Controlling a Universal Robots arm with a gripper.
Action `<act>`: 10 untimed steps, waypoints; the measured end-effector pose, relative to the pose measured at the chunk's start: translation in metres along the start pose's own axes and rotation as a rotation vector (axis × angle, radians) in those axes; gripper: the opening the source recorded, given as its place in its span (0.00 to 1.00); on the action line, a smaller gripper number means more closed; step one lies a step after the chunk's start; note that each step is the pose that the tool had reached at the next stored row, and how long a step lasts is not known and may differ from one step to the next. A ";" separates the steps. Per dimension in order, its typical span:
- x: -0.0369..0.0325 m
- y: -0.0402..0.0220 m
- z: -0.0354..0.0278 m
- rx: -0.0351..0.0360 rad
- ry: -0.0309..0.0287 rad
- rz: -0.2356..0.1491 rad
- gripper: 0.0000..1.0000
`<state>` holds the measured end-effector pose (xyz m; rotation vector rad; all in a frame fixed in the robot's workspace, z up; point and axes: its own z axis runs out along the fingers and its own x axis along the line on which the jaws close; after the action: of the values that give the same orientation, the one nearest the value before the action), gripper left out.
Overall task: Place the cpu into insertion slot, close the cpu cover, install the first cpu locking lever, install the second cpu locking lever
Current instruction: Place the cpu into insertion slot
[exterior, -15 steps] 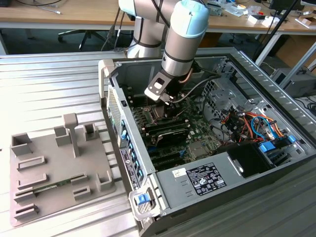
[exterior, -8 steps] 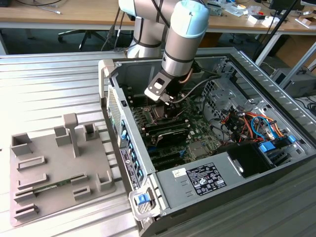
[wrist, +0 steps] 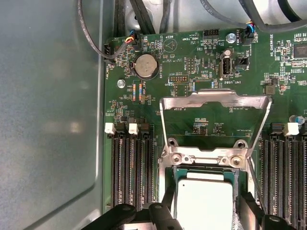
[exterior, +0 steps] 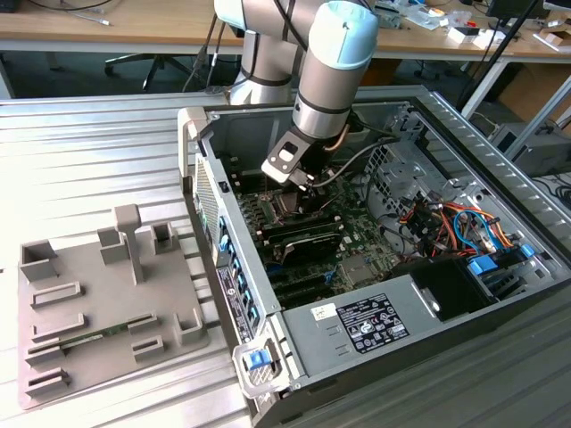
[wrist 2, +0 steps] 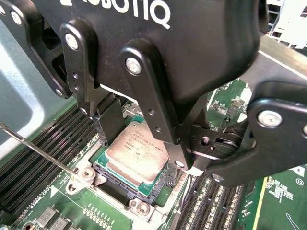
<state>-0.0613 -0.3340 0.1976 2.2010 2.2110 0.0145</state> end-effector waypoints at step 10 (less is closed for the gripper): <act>-0.0002 0.0002 -0.0098 0.0002 -0.0004 0.000 0.62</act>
<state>-0.0613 -0.3341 0.2074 2.2006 2.2112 0.0137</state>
